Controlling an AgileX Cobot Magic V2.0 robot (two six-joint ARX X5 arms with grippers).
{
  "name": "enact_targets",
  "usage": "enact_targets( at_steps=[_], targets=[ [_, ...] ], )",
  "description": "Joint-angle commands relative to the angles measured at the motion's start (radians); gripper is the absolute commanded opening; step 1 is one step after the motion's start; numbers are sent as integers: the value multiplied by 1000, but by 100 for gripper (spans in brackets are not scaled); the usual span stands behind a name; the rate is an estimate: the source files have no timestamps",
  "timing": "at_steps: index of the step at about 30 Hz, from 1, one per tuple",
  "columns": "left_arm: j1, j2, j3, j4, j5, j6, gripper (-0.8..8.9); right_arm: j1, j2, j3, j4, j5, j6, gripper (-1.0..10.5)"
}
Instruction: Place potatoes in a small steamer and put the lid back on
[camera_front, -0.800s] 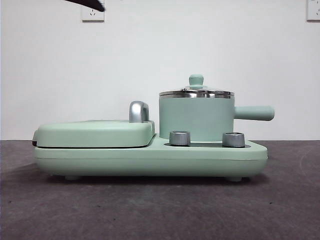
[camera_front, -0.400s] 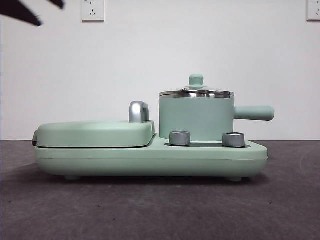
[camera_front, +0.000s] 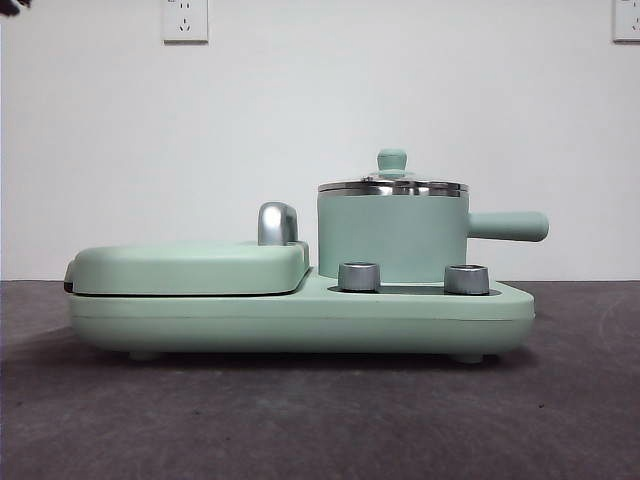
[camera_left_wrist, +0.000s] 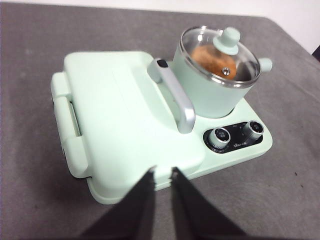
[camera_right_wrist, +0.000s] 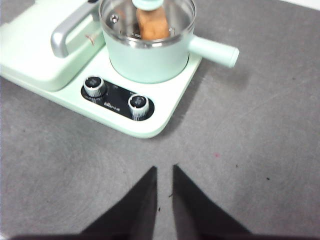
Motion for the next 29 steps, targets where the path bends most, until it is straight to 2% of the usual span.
enact_targets(
  at_steps=[1, 12, 13, 14, 15, 17, 23, 26, 29],
  targets=[
    [-3, -4, 13, -17, -4, 10, 6, 5, 3, 7, 10, 1, 8, 15],
    [-5, -19, 11, -8, -5, 10, 6, 5, 3, 7, 10, 1, 8, 15],
    [-5, -32, 10, -9, -5, 32, 6, 5, 3, 7, 10, 0, 8, 15],
    [-5, -51, -2, 10, -17, 134, 6, 5, 3, 7, 10, 0, 8, 15],
    [-2, -71, -24, 33, -17, 158, 6, 5, 3, 7, 11, 1, 8, 15],
    [34, -143, -122, 119, -43, 182, 6, 5, 3, 7, 11, 0, 8, 15],
    [227, -410, -537, 420, -65, 157, 6, 5, 3, 7, 12, 1, 8, 15],
    [299, -547, -694, 446, -70, 153, 6, 5, 3, 7, 13, 0, 8, 15],
    [346, -634, -784, 457, -73, 115, 6, 5, 3, 7, 13, 1, 8, 15]
  ],
)
